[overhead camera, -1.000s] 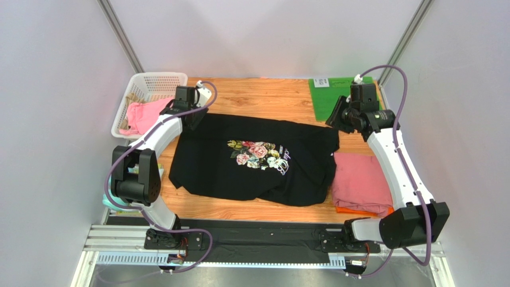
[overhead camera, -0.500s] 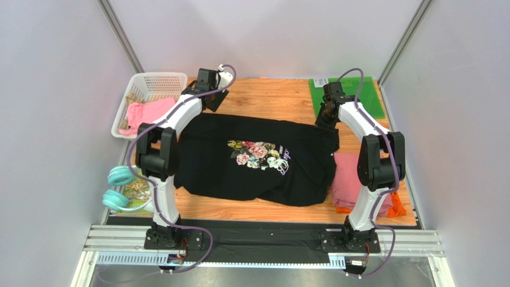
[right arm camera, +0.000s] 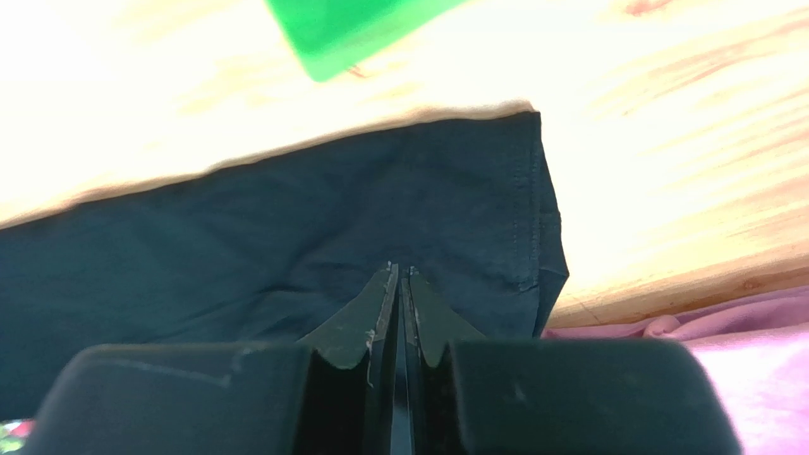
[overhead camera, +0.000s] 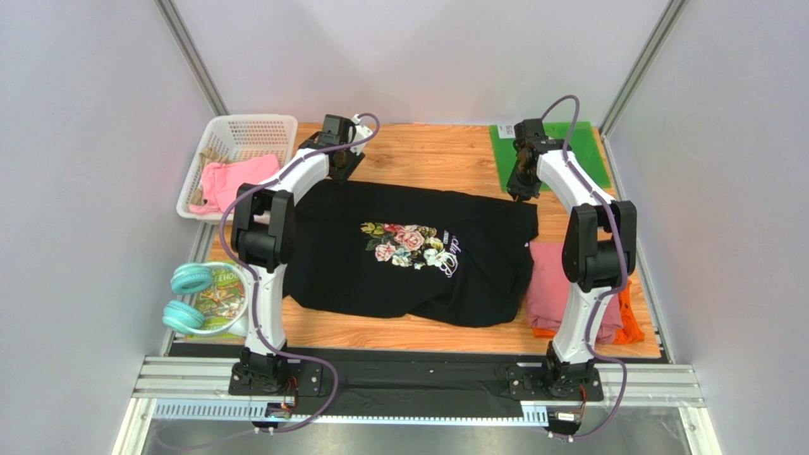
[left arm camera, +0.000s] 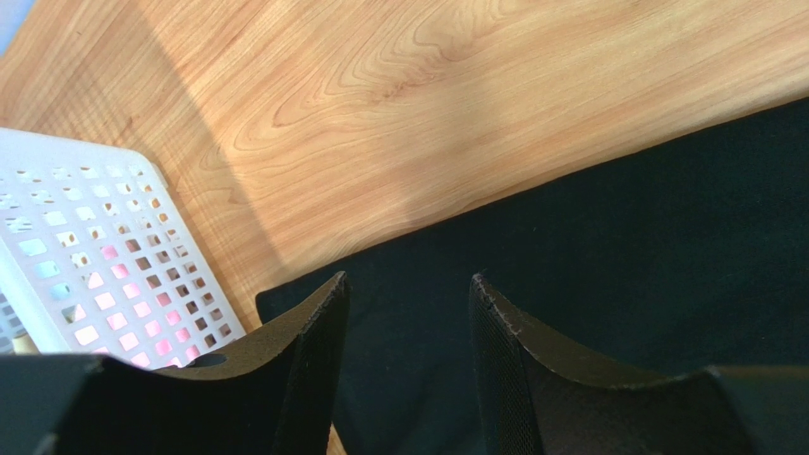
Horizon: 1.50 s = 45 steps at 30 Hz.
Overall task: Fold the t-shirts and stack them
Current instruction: Fold the flattened tshirt in 1/3 of the way
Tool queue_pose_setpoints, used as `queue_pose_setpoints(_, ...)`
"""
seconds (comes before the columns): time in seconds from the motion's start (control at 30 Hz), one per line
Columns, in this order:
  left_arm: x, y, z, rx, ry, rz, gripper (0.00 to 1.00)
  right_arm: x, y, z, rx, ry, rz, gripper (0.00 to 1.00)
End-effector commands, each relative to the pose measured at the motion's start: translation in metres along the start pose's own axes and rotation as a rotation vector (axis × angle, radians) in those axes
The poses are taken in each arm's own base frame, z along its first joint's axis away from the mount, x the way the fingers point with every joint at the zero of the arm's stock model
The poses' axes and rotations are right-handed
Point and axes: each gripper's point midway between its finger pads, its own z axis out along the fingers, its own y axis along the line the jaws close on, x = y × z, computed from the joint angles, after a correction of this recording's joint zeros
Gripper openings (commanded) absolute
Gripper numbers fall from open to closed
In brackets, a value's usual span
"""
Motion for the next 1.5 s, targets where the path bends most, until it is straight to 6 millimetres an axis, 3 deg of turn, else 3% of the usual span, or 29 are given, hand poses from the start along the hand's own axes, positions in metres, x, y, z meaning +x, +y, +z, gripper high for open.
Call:
queue_pose_setpoints(0.0,-0.01,0.012,-0.004,-0.04,-0.034,0.02,0.56,0.011,-0.013,0.018,0.06,0.055,0.024,0.1)
queue_pose_setpoints(0.17,-0.005,0.016,-0.005,-0.046,-0.033,0.021,0.55,0.026,-0.02,0.031,0.088,0.107,0.023,0.07)
queue_pose_setpoints(0.43,0.01,0.02,-0.004,-0.071,0.004,0.035,0.54,0.034,-0.028,0.042,0.103,0.141,0.031,0.06)
queue_pose_setpoints(0.77,0.045,0.017,0.002,-0.046,0.092,-0.025,0.54,0.053,-0.034,0.06,0.114,0.196,0.036,0.06)
queue_pose_setpoints(0.8,0.04,0.019,0.002,-0.028,0.079,-0.053,0.53,0.053,-0.035,0.06,0.114,0.198,0.036,0.06)
queue_pose_setpoints(0.87,0.057,0.018,0.009,0.012,0.13,-0.13,0.52,0.054,-0.035,0.062,0.113,0.201,0.033,0.06)
queue_pose_setpoints(1.07,0.08,0.014,0.023,0.051,0.206,-0.17,0.5,0.053,-0.038,0.07,0.113,0.212,0.049,0.06)
queue_pose_setpoints(1.27,0.091,0.008,0.028,0.09,0.259,-0.175,0.5,0.055,-0.037,0.085,0.109,0.233,0.06,0.06)
queue_pose_setpoints(1.47,0.088,0.001,0.029,0.145,0.265,-0.198,0.5,0.036,-0.031,0.094,0.086,0.223,0.079,0.06)
